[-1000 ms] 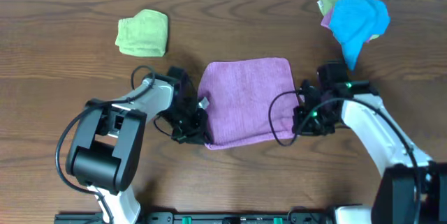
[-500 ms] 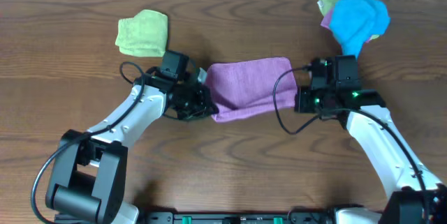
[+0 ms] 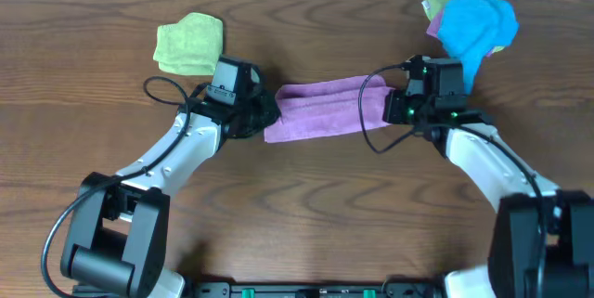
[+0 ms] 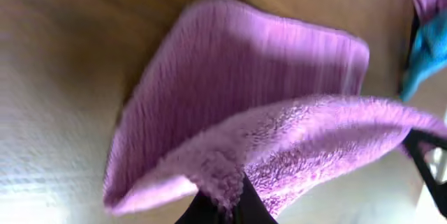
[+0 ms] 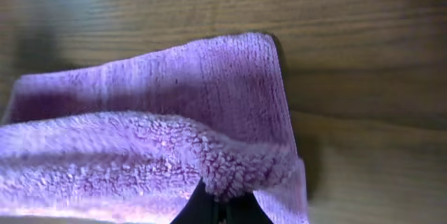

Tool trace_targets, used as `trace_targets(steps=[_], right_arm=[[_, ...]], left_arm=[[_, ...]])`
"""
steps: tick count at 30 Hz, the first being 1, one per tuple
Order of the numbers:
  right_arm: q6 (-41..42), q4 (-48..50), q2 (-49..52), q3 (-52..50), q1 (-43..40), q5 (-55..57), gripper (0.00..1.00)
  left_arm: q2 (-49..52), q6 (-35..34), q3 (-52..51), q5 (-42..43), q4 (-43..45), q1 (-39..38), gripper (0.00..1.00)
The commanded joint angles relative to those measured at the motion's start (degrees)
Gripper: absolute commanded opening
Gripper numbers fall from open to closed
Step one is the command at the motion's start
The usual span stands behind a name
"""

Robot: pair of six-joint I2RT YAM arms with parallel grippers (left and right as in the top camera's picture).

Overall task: Fold the cloth
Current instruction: 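Lay the pink cloth down, folding it over toward the front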

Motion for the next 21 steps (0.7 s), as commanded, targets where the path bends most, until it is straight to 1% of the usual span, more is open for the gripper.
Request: trace_targets(steps=[1,9,12,21], right_arm=[[1.4,2.3,1.9,0.1,-0.4,1.1,0.01],[1.6,9.8,4.8,0.1,-0.4,2.9,0.01],[1.6,12.3,6.1,0.1,-0.4,3.1,0.01],[1.4,18.9,11.6,0.3,-0.4,4.9,0.01]], left_arm=[[1.2,-1.7,0.2,-5.4,1.9,0.0,0.06],[7.3,-4.4,0.2,-5.6,11.8,0.0,0.06],[9.2,-4.4,0.2,-5.7,14.9,0.1,0.06],[10.2,-4.5,0.2,-12.7,17.5,0.0,0.06]])
